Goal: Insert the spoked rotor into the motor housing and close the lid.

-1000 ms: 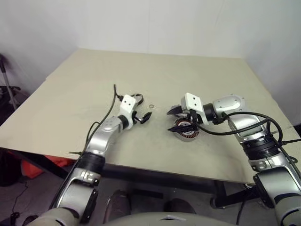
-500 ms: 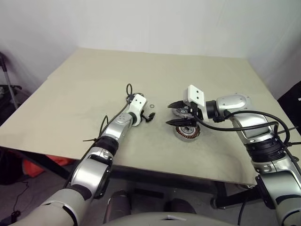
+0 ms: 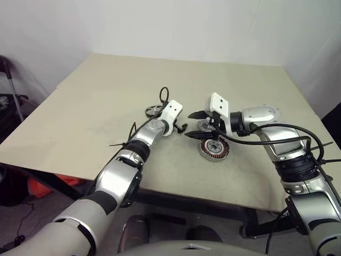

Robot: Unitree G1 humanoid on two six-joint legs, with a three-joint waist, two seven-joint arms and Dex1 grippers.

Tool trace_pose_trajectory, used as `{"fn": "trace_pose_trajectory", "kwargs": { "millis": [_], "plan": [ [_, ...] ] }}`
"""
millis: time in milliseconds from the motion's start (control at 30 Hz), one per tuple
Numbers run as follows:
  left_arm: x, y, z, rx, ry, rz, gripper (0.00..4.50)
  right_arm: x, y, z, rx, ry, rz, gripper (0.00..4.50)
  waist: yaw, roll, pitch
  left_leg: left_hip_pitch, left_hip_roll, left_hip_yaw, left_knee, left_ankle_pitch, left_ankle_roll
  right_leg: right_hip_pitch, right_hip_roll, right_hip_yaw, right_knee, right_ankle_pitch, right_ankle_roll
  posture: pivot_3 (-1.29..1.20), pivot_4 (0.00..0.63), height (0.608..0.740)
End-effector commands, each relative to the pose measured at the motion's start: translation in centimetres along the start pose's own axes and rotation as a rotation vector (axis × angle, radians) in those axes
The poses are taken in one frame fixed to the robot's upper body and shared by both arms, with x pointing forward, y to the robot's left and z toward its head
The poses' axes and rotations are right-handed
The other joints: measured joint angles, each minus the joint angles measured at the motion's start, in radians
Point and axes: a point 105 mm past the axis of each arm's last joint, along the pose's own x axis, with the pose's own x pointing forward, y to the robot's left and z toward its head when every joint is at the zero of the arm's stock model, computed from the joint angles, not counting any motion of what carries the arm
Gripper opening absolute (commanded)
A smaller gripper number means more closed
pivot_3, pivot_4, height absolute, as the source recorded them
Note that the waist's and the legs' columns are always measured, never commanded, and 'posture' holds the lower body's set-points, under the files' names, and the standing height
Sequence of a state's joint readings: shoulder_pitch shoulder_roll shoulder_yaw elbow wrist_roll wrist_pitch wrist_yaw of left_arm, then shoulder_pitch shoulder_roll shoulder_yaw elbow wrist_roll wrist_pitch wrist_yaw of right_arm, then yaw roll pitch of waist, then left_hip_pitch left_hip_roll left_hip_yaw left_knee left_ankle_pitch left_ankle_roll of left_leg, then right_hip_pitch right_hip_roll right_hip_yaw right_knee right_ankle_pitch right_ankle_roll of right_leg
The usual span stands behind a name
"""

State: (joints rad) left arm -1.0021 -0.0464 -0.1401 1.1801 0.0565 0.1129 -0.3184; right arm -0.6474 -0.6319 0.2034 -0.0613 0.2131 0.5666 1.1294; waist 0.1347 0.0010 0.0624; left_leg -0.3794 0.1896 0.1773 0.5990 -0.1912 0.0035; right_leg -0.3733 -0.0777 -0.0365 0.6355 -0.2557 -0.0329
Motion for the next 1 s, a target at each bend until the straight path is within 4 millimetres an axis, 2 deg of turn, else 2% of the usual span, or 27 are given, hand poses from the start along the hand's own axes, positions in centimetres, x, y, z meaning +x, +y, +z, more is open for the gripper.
{"fn": "trace_pose_trajectory", "kwargs": {
  "millis": [33,333,433,567,800,900,933,1000],
  "plan": [
    [0.0,0.7,0.8,0.047,-0.002,0.044,4.50,-0.6,-1.1,1.7,-0.019,-0.055,-0.052,3.42,0.001,0.000,0.000,0.000,0.000,0.000,0.000,0.000,0.000,0.001,0.000,0.000,0.000,0.000,0.000,0.00,0.000,0.740],
    [0.1,1.1,0.3,0.002,0.018,0.086,4.50,-0.6,-2.2,2.7,0.010,-0.089,-0.122,3.42,-0.003,0.000,0.000,0.002,0.000,0.000,0.000,0.001,-0.002,0.003,0.000,0.000,-0.001,0.000,0.000,0.00,0.000,0.740],
    [0.1,0.8,0.0,-0.036,0.025,0.067,3.88,-0.7,-2.6,2.9,0.019,-0.092,-0.146,3.45,-0.003,0.000,0.000,0.004,0.000,0.000,0.000,0.001,-0.002,0.004,0.000,0.000,-0.001,0.000,0.000,0.00,0.000,0.740],
    [0.1,0.7,-0.2,-0.054,0.034,0.056,2.59,-0.7,-3.1,2.8,0.032,-0.088,-0.170,3.45,-0.006,0.000,0.000,0.004,0.000,0.000,-0.001,0.001,-0.002,0.004,0.000,0.000,-0.001,0.000,0.000,0.00,0.000,0.740],
    [0.0,1.0,-0.3,-0.075,0.033,0.064,2.59,-0.5,-3.6,2.7,0.041,-0.081,-0.195,3.45,-0.007,0.000,0.000,0.003,0.000,0.000,-0.002,0.001,-0.002,0.004,0.000,0.000,-0.003,0.000,0.000,0.00,0.000,0.740],
    [0.0,1.2,-0.3,-0.080,0.033,0.070,2.04,-0.5,-3.9,2.8,0.044,-0.083,-0.212,3.45,-0.008,0.000,0.000,0.003,0.000,0.000,-0.002,0.001,-0.002,0.004,0.000,0.000,-0.003,0.000,0.000,0.00,0.000,0.740],
    [-0.1,1.3,-0.3,-0.076,0.035,0.077,1.72,-0.5,-4.2,2.8,0.046,-0.082,-0.225,3.45,-0.010,0.000,0.000,0.003,0.000,0.000,-0.002,0.001,-0.002,0.004,0.000,0.000,-0.003,0.000,0.000,0.00,0.000,0.740],
    [-0.1,1.5,-0.3,-0.074,0.038,0.087,1.72,-0.4,-4.8,2.8,0.053,-0.080,-0.255,3.45,-0.011,0.000,0.000,0.004,0.000,0.000,-0.002,0.001,-0.002,0.004,0.000,0.000,-0.003,0.000,0.000,0.00,0.000,0.740]
  ]
}}
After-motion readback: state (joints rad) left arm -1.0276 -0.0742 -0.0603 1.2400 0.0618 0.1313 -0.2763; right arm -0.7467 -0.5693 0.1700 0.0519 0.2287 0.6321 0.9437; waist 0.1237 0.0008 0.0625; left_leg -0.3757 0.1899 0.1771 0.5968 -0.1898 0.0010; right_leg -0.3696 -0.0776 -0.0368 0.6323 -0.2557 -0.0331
